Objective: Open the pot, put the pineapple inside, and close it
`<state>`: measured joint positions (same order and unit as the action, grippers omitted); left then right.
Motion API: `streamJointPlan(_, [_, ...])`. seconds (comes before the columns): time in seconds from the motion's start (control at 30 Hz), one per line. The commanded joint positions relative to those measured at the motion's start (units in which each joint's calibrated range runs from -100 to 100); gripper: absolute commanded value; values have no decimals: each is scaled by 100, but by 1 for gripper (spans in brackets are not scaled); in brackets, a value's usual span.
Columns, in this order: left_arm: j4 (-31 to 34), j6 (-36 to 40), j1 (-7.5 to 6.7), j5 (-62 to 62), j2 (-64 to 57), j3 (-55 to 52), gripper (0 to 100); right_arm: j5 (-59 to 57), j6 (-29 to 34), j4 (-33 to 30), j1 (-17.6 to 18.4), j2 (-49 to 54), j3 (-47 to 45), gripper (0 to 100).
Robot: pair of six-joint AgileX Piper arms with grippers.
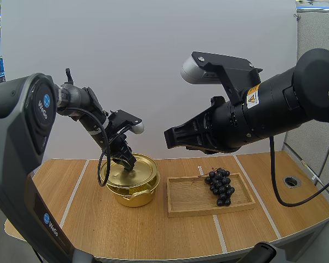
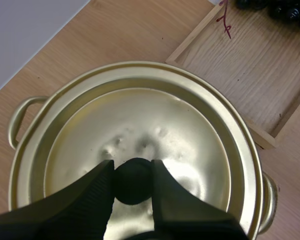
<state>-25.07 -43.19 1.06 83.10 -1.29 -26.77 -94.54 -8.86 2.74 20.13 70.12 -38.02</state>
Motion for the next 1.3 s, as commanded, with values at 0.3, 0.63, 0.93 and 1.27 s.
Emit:
streamJointPlan(0.3, [83,141,-155,-574,365,22,0,21,-35,-1,-27,54,-6,0])
streamJointPlan(0.63, [163,179,-155,-648,533,37,0,21,-35,-1,-27,54,-6,0])
streamJointPlan(0.93, [112,207,-155,-715,664,37,0,21,-35,-1,-27,54,-6,0])
streamJointPlan(1.27, [112,207,-155,-77,664,37,48,21,-35,-1,-27,54,-6,0])
